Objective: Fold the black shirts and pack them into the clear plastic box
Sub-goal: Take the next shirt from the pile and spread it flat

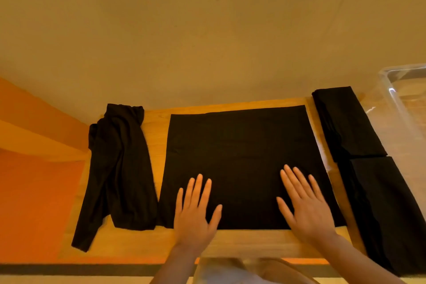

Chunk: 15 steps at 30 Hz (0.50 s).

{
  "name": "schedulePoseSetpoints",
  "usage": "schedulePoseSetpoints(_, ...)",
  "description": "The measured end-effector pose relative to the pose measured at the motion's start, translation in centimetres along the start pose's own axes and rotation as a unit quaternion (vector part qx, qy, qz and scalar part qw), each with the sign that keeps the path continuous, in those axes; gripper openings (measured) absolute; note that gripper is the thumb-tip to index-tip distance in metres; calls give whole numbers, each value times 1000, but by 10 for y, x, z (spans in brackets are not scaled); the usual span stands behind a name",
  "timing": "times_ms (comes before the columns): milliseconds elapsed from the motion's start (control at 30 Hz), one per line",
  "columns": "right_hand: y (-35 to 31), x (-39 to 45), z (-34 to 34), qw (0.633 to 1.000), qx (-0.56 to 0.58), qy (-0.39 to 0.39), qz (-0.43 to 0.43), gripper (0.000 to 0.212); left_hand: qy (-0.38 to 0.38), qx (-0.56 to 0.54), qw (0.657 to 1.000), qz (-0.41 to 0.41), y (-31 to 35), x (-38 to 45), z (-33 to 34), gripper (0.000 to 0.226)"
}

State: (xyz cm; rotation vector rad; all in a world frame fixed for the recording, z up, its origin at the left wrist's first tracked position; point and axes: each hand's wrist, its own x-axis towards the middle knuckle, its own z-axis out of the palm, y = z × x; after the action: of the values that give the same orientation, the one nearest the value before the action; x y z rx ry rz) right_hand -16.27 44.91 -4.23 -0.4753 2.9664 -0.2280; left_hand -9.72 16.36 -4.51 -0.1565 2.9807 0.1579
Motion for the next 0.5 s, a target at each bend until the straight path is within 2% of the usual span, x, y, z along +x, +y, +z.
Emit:
schedulePoseSetpoints(400,27,-26,0,999,14,15,41,66,22,-16,996,-80,-58,-35,1,71)
schedulePoseSetpoints(500,21,-34,-1,1000,19,14,3,59,14,6,999,-50,-53,-49,1,72)
